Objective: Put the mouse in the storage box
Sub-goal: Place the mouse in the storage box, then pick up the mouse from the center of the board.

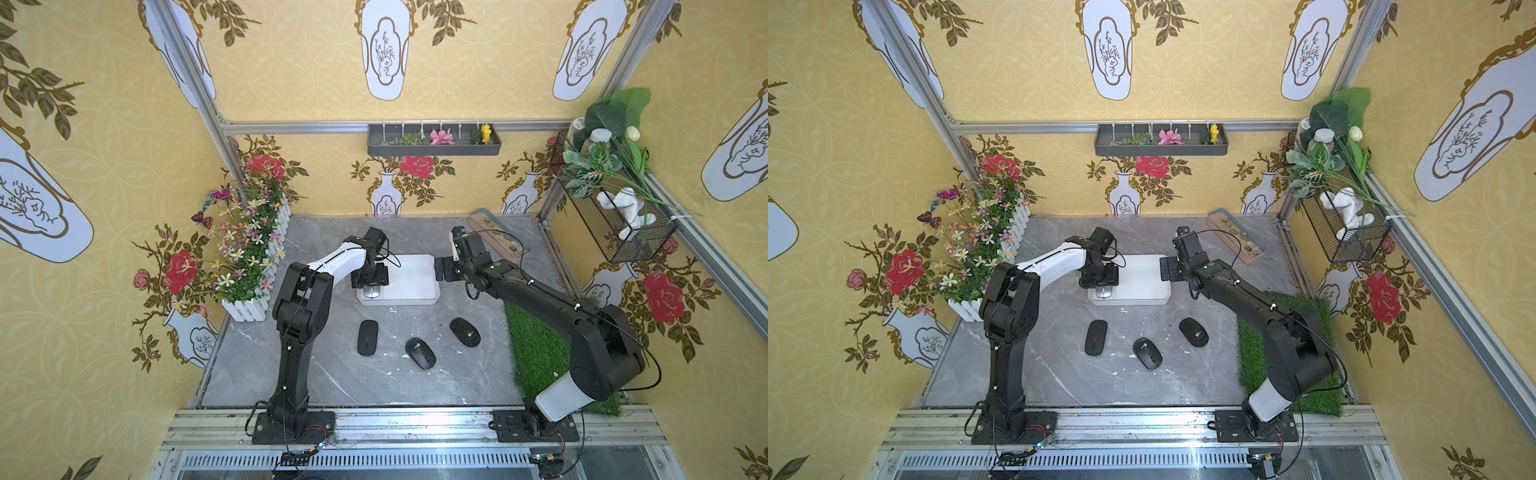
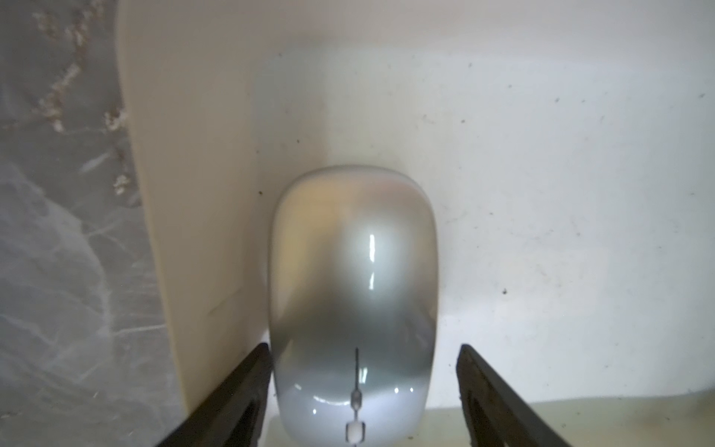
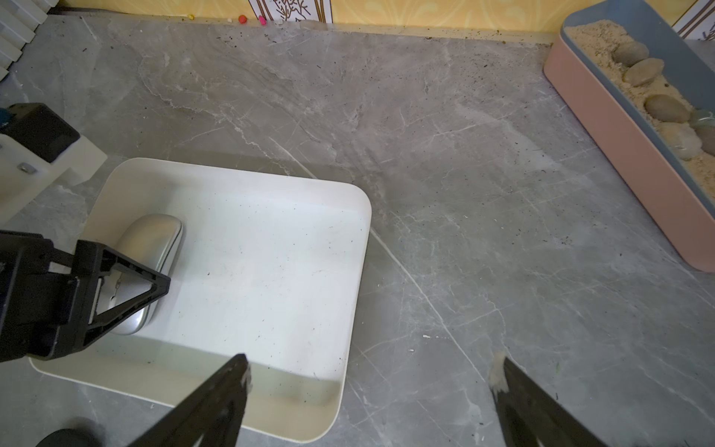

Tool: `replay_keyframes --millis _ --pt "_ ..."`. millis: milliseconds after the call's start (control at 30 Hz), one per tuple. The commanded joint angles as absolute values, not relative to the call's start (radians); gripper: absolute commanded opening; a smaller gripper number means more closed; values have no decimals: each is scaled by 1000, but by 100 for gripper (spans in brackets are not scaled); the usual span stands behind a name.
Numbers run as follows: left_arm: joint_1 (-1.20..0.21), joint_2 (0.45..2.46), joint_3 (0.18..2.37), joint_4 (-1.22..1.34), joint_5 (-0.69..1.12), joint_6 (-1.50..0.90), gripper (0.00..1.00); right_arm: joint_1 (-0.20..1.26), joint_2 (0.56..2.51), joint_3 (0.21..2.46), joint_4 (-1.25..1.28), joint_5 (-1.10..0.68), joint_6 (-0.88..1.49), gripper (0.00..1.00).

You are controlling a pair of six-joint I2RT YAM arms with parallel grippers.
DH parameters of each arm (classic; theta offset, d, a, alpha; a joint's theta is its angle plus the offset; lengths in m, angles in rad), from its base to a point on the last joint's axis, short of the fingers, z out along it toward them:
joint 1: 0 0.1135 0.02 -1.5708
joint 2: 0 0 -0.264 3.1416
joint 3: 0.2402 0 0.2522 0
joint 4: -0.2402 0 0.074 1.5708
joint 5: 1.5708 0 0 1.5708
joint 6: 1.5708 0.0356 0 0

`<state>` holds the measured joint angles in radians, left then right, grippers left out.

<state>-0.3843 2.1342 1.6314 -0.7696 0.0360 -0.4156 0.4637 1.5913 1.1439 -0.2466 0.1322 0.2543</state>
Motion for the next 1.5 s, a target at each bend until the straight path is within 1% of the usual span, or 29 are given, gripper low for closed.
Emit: replay_keyframes --millis 0,33,167,267,300,367,467,600,667,800,900,1000,1033,1100,1233,1267,1333,1367,1467 --pt "-383 2120 1652 -791 19 -422 82 465 1580 1140 -198 132 249 97" --pt "-383 2107 1673 -811 22 -427 84 466 1577 1139 -196 131 242 97" --pt "-384 2009 1751 -883 44 -457 85 465 1573 1143 -199 129 218 97" --pt "-383 1868 1714 -899 21 -479 84 465 1566 1132 -194 131 204 97" --pt "-383 1812 1680 -905 9 -485 84 465 1564 1124 -185 130 202 97" --pt "-426 1701 1578 -902 -18 -485 84 465 1560 1107 -169 128 201 97" --pt "-479 1540 1379 -885 -79 -467 86 465 1566 1091 -148 119 199 97" --pt "-521 1423 1143 -866 -48 -531 88 467 1587 1092 -147 109 190 97" --pt "-540 1387 1048 -822 -29 -562 88 469 1596 1086 -144 102 181 97" --pt "-558 1365 908 -686 10 -593 93 471 1609 1078 -146 93 162 97" --pt "-564 1408 885 -640 30 -590 94 471 1618 1080 -152 88 146 97" --pt "-576 1467 887 -609 21 -577 100 471 1626 1079 -152 87 140 97" --pt "-577 1493 887 -598 24 -572 100 471 1628 1079 -150 86 138 97" --pt "-578 1543 895 -588 35 -554 96 470 1629 1080 -148 86 138 97" --pt "-586 1606 926 -597 12 -525 91 471 1629 1080 -146 86 139 97" --pt "-586 1615 929 -602 5 -525 88 471 1629 1078 -146 86 138 97" --pt "-586 1635 934 -612 0 -525 76 471 1629 1077 -144 89 136 97" --pt "-587 1644 937 -620 -2 -527 73 471 1628 1074 -143 90 136 97" --pt "-594 1658 943 -636 -11 -525 69 470 1624 1069 -137 94 138 97"
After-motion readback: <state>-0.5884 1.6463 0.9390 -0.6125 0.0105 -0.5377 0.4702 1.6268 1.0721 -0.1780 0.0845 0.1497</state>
